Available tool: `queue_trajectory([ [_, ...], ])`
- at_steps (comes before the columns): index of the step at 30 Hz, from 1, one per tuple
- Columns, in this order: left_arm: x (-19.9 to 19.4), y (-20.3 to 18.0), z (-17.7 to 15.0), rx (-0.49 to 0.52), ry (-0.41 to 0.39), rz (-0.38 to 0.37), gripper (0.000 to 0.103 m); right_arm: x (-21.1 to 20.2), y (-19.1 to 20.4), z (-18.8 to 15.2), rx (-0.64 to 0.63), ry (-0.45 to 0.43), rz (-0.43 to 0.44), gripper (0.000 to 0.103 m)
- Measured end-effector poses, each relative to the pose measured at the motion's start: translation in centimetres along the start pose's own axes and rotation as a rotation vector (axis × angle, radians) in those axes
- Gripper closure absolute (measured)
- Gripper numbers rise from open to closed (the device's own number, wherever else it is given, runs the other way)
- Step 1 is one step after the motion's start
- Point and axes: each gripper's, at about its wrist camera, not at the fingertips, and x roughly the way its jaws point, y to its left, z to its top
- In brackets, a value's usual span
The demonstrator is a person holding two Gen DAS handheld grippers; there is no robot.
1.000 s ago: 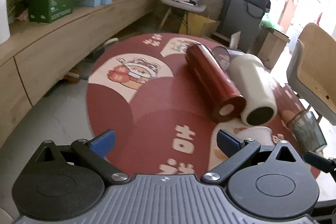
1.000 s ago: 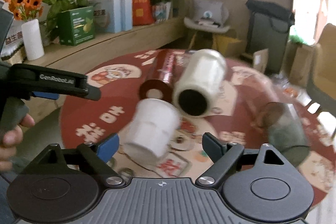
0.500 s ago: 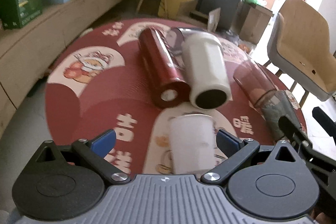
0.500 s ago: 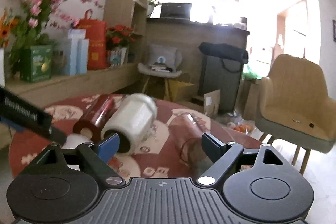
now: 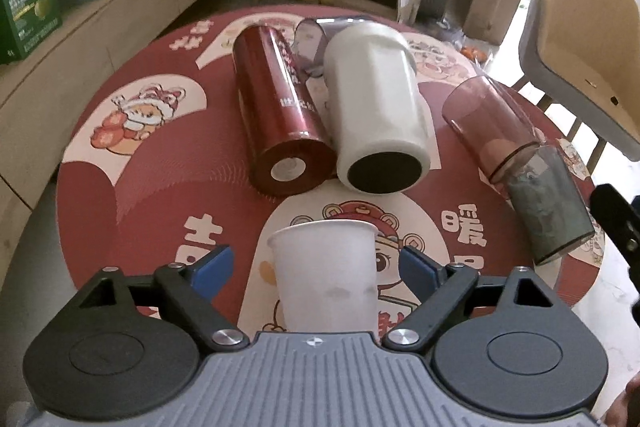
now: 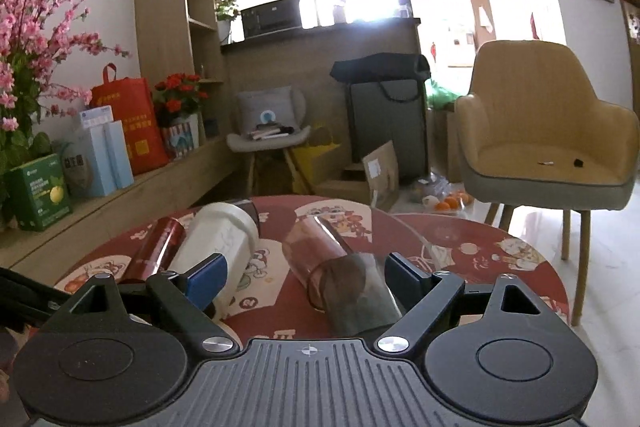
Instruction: Flip cup upright
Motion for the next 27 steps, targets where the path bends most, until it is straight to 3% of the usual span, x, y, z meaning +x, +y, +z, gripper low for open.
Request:
queue_trajectory([
  [9,1.2,-0.3,0.9,-0.01,0.059,-0.026,0.013,0.0,-0.3,0.0,0.009,0.009,0.003,0.02],
  [17,2.4,-0.3,1.2,-0.022,0.105,-0.025,0.019,0.3,-0.5,0.0,0.025,0.026,0.007,0.021],
  [20,2.5,-0.1,1.0,-0.034,0.11,-0.021,0.04,0.4,-0.5,0.0,0.028,0.03,0.006,0.021],
  [27,1.3,0.0,0.2,0.002,0.045,-0.007,0.041,0.5,-0.5,0.1,0.033,0.026,0.0,0.021],
])
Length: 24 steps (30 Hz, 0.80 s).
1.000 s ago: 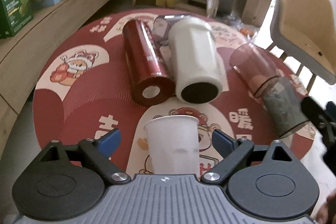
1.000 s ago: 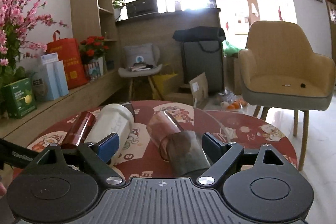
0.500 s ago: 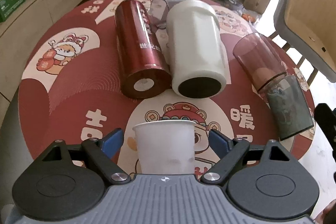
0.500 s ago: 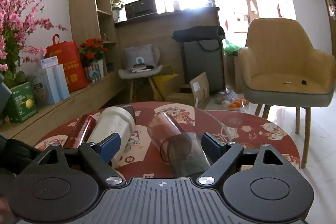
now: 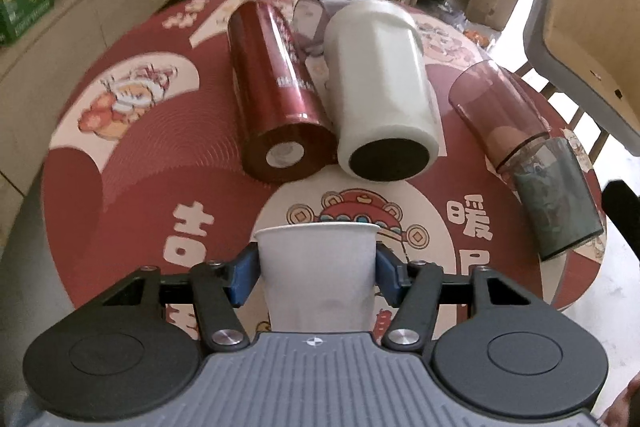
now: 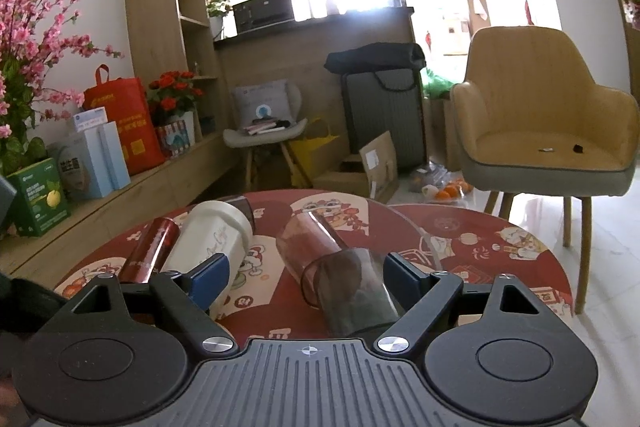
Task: Flip cup upright
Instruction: 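Close the left gripper on the upright cup and lower it to the table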
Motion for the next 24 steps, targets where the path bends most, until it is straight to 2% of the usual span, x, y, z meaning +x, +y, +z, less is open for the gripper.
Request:
queue_trajectory([
  [10,-2.7,0.0,-2.1,0.041,-0.166,0.027,0.041,0.0,-0.2,0.0,0.0,0.003,0.0,0.021],
  [17,-3.5,-0.4,-4.1,0.073,-0.237,0.059,0.041,0.0,-0.3,0.0,-0.001,0.004,-0.002,0.021],
  [24,-4.1,-0.9,-5.3,0.097,-0.264,0.072,0.041,0.2,-0.1,-0.4,-0.008,0.003,0.004,0.02],
])
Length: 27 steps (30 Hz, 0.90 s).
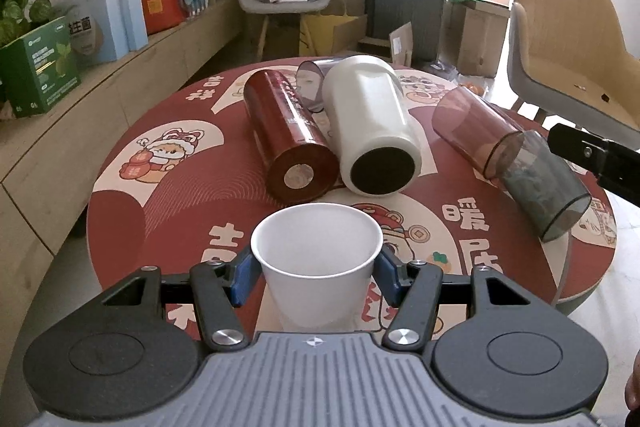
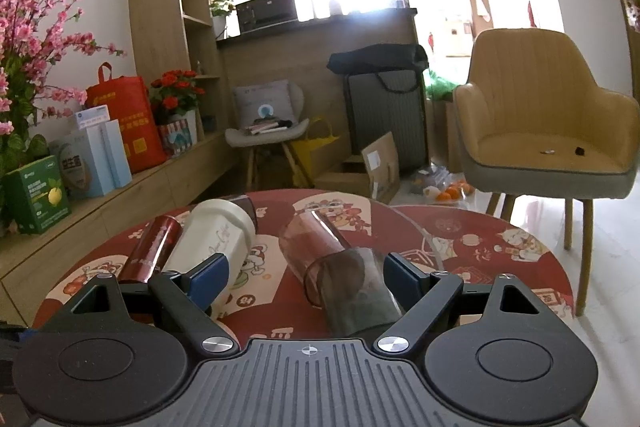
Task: Flip cup upright
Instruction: 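Close the left gripper on the upright cup and lower it to the table, then open the left gripper and release the cup standing on the table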
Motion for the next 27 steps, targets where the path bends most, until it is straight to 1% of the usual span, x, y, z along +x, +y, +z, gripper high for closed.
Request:
queue_trajectory([
  [9,0.0,-0.7,-1.1,0.006,-0.019,-0.024,0.041,-0.2,0.2,-0.1,-0.011,-0.006,-0.002,0.02],
  [16,0.6,-0.8,-1.1,-0.013,-0.034,-0.017,0.041,-0.2,0.2,-0.1,-0.01,-0.005,-0.002,0.02],
  [20,1.1,-0.8,-0.9,-0.024,-0.019,-0.022,0.042,-0.2,0.3,0.0,-0.007,-0.004,-0.002,0.02],
  [23,1.4,-0.7,-0.9,-0.032,0.009,-0.045,0.042,-0.2,0.3,0.0,-0.014,-0.007,-0.003,0.02],
  [25,1.5,-0.6,-0.9,-0.034,0.016,-0.045,0.042,-0.4,0.4,0.0,-0.028,-0.017,-0.004,0.018],
  [26,1.5,-0.6,-0.9,-0.034,0.017,-0.048,0.042,-0.4,0.4,-0.1,-0.028,-0.019,-0.004,0.018],
  [27,1.5,-0.7,-0.8,-0.028,0.022,-0.05,0.038,-0.4,0.3,-0.1,-0.025,-0.018,-0.003,0.017],
])
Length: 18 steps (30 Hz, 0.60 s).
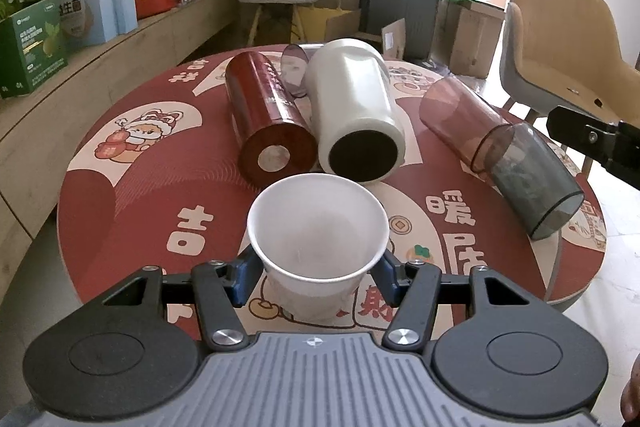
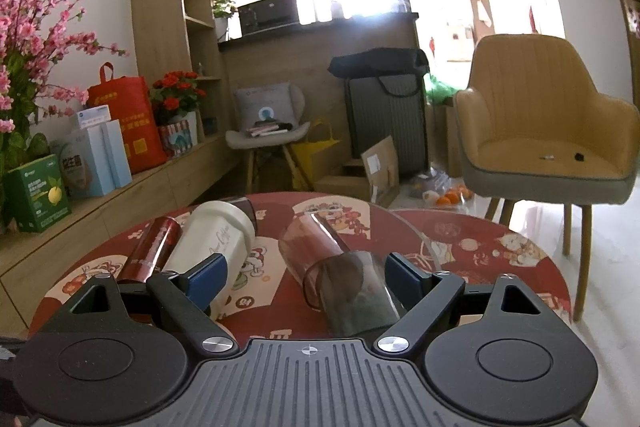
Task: Flip cup upright
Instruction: 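Open the left gripper and release the cup standing on the table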
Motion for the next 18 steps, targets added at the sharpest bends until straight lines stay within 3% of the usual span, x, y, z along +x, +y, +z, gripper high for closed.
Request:
queue_trajectory([
  [3,-0.2,0.0,0.2,0.005,0.015,-0.018,0.017,0.0,-0.1,0.0,0.005,0.006,-0.001,0.017],
  [7,-0.8,-0.1,0.3,0.021,0.008,-0.021,0.005,-0.5,0.0,0.1,0.002,-0.004,-0.012,0.011],
  [12,-1.9,-0.1,0.1,0.034,0.034,-0.011,0.004,-1.4,-0.5,0.7,0.04,0.026,-0.03,0.0],
  [18,-4.5,1.1,0.0,0.024,0.029,-0.001,0.003,-3.0,-0.3,1.8,0.049,0.106,-0.034,0.0],
])
